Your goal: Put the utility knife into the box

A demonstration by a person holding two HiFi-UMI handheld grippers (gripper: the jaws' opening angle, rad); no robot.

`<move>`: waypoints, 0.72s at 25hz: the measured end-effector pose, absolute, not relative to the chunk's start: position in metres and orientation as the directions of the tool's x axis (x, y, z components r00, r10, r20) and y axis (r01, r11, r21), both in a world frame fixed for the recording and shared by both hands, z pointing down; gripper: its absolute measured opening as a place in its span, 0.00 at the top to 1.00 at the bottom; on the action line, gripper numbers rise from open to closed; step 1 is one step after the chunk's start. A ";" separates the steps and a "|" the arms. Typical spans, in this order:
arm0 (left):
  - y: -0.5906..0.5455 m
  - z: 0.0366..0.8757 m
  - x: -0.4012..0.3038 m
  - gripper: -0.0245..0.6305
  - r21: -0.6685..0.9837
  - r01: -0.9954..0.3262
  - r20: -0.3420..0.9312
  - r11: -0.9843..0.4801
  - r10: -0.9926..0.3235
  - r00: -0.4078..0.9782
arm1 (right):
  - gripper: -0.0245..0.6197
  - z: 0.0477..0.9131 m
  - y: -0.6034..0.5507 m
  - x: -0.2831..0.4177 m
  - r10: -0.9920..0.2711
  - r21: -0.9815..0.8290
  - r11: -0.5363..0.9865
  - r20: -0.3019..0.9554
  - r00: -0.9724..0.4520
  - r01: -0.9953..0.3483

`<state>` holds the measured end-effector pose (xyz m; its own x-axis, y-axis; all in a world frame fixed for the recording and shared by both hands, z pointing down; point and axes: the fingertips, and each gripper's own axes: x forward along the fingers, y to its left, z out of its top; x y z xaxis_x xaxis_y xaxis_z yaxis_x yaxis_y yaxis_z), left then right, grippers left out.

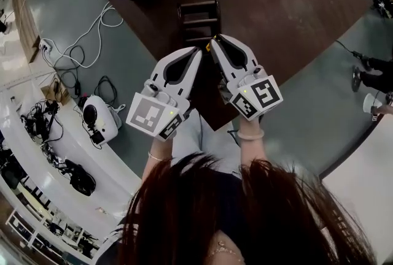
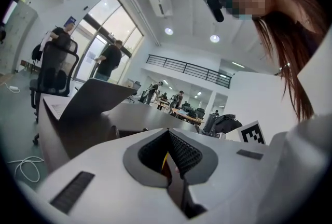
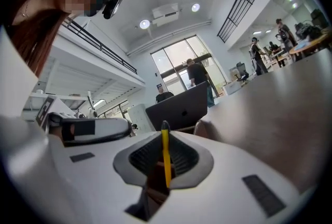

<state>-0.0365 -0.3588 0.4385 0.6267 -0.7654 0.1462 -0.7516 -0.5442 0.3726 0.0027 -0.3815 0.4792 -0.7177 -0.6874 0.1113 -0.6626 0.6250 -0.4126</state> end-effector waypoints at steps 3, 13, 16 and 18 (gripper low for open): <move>-0.360 0.449 -0.040 0.96 0.392 -0.750 0.157 -0.533 -0.764 0.625 | 0.88 0.498 -0.380 -0.002 -0.686 -0.411 0.615 0.143 -0.714 -0.673; -0.355 0.462 -0.042 0.96 0.461 -0.718 0.154 -0.522 -0.750 0.644 | 0.88 0.510 -0.376 0.002 -0.709 -0.399 0.591 0.158 -0.688 -0.701; -0.355 0.463 -0.043 0.96 0.460 -0.714 0.151 -0.528 -0.746 0.649 | 0.88 0.512 -0.377 0.001 -0.707 -0.431 0.584 0.147 -0.692 -0.688; -0.355 0.463 -0.044 0.96 0.457 -0.713 0.148 -0.532 -0.745 0.651 | 0.88 0.510 -0.379 0.002 -0.709 -0.444 0.580 0.138 -0.692 -0.683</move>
